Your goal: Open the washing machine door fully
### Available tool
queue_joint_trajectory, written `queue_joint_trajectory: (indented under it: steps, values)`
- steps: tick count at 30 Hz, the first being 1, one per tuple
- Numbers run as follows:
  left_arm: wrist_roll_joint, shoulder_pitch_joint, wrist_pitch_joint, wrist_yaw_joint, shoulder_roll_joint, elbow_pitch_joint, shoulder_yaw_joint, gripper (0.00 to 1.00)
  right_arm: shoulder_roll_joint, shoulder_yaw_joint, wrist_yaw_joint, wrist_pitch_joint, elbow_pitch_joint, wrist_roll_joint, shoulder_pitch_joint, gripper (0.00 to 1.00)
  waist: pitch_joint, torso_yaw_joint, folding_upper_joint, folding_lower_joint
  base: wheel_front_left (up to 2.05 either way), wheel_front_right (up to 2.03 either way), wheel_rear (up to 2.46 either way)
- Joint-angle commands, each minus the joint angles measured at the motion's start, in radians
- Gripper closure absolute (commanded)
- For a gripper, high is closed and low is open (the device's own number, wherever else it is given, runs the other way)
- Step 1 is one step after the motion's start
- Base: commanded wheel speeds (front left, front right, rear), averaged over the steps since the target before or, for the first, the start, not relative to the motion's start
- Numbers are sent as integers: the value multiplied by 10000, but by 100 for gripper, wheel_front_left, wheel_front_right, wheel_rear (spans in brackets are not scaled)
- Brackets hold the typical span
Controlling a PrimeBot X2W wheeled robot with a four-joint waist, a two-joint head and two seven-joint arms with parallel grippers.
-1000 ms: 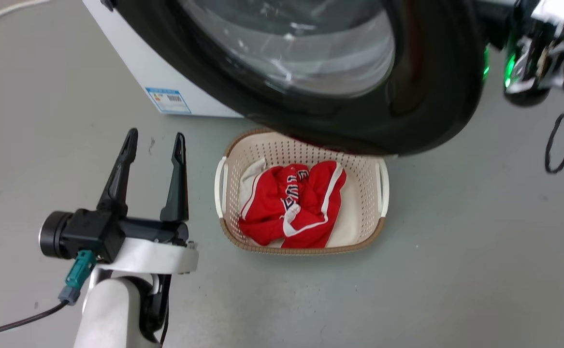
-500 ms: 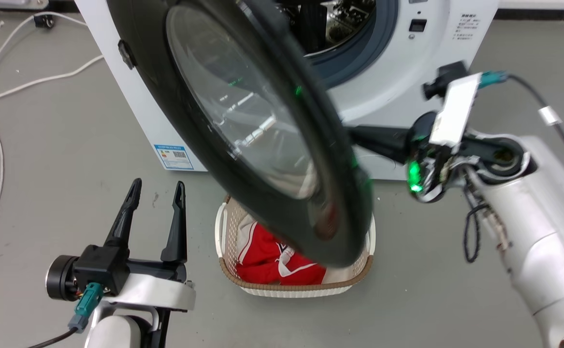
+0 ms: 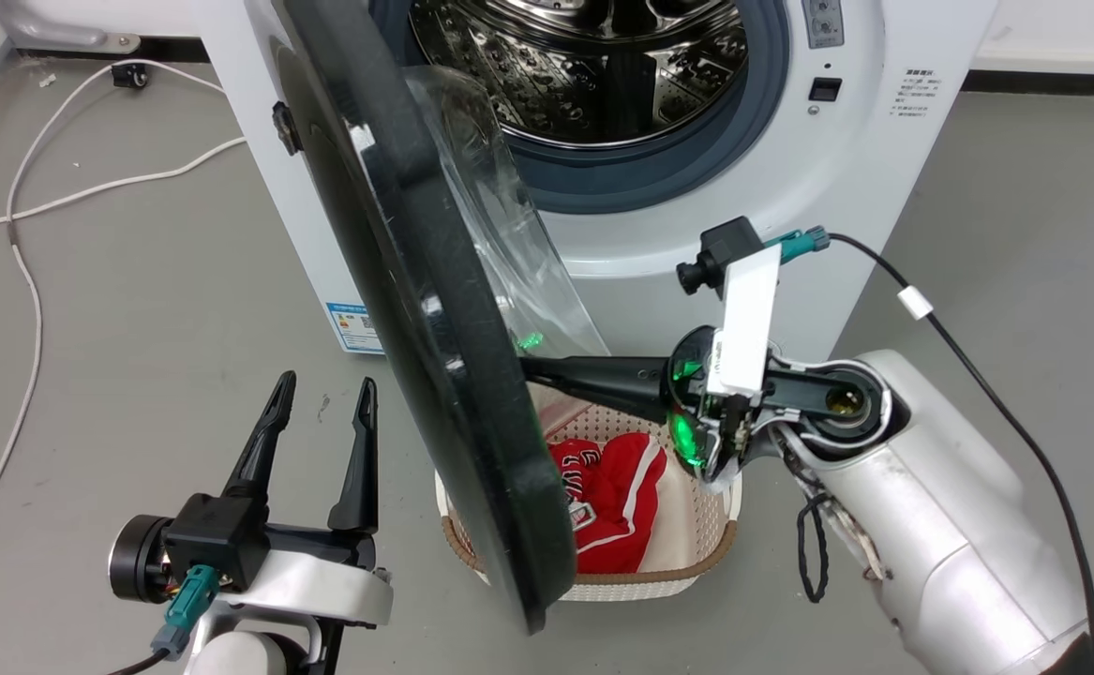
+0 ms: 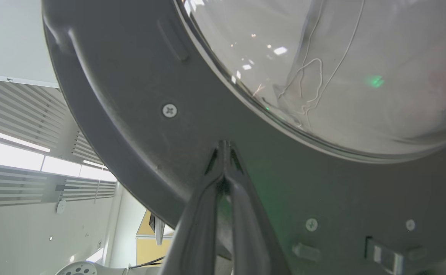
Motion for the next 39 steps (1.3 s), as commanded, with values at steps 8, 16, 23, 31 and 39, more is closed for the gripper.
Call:
queue_joint_trajectory:
  steps: [8, 16, 23, 31, 39]
  values:
    - [-136, 164, -27, 57, -8, 18, -18, 0, 124, -183, -1, -1686, -286, -208, 540, 100, -48, -50, 0, 1, 0, 0, 0]
    - [-187, 334, -27, 162, -7, 98, 87, 0, -300, -1565, 0, -4409, -63, -3, 1558, 100, -325, -309, 0, 1, 0, 0, 0]
    - [-205, 458, -27, 197, -6, 191, 183, 0, -637, -2554, 0, -6103, -679, 68, 2986, 0, -520, -541, 0, 1, 0, 0, 0]
    - [-236, 534, -27, 206, -7, 288, 385, 0, -1116, -3015, 0, -9696, -1491, -1967, 4521, 0, -642, -773, 0, 1, 0, 0, 0]
    - [-260, 567, -27, 314, -8, 267, 523, 0, -1346, -4518, 0, -10926, -1881, -7478, 4975, 0, -719, -944, 0, 1, 0, 0, 0]
